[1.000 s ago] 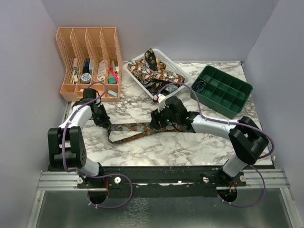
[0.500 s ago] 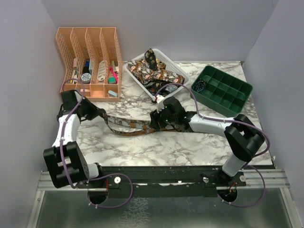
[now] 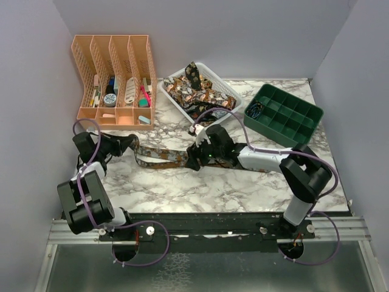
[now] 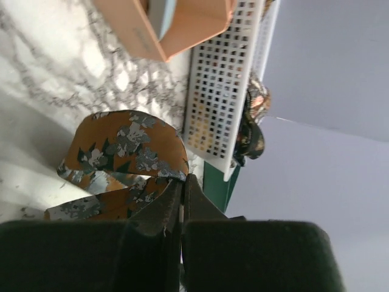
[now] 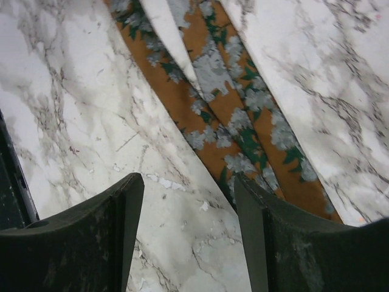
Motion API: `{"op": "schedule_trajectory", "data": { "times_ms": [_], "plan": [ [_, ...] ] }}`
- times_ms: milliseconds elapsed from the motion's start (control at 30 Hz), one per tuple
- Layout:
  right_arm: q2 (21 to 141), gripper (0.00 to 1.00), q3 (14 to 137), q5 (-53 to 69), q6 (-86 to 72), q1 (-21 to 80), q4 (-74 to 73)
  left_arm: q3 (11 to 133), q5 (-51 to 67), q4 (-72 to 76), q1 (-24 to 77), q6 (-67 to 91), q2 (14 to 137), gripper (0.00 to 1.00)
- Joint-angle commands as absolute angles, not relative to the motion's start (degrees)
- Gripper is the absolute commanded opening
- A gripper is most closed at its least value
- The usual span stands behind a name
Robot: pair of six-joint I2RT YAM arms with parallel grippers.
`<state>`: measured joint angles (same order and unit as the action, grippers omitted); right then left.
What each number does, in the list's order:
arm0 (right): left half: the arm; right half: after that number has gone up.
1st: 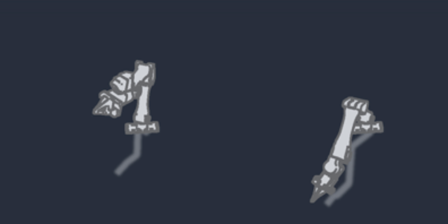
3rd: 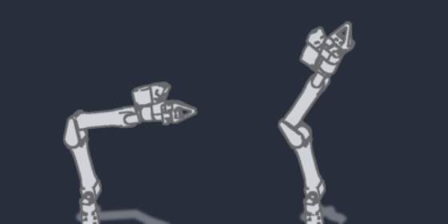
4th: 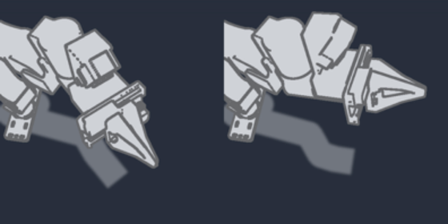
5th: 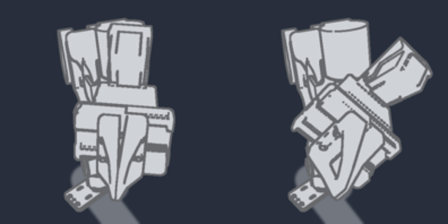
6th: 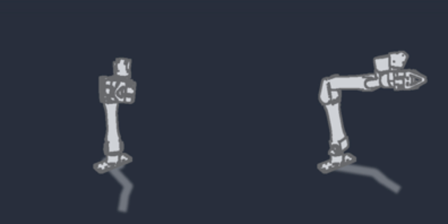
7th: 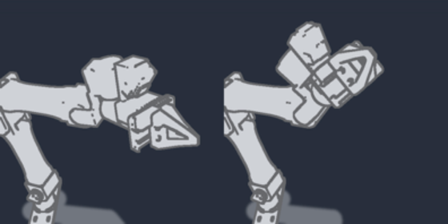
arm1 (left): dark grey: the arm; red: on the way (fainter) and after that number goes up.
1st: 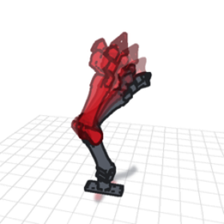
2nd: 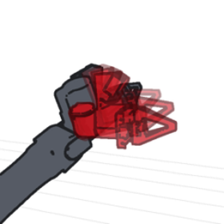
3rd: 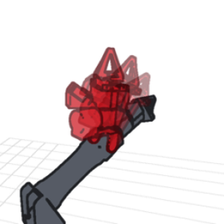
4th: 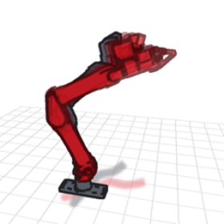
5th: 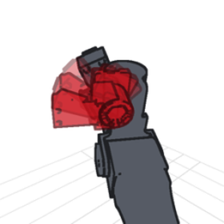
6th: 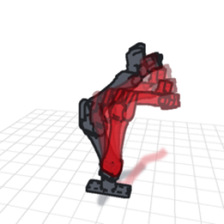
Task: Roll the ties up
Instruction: Flatten out the tie at the center of the board.
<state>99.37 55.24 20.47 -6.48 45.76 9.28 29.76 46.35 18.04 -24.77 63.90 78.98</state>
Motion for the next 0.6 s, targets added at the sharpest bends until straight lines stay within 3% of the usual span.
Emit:
{"op": "schedule_trajectory", "data": {
  "times_ms": [0,367,567],
  "plan": [
    [103.62,0.68,57.56,29.38,4.38,48.34,16.79,30.22,50.03,26.28,-26.57,66.68,77.74,0.00],
    [117.98,0.69,74.08,33.35,21.00,50.50,7.66,27.90,50.87,26.19,-28.04,63.32,79.95,0.00],
    [123.34,0.62,78.82,35.34,24.25,50.71,2.45,27.81,51.04,26.19,-28.97,63.11,80.76,0.00]
  ]
}}
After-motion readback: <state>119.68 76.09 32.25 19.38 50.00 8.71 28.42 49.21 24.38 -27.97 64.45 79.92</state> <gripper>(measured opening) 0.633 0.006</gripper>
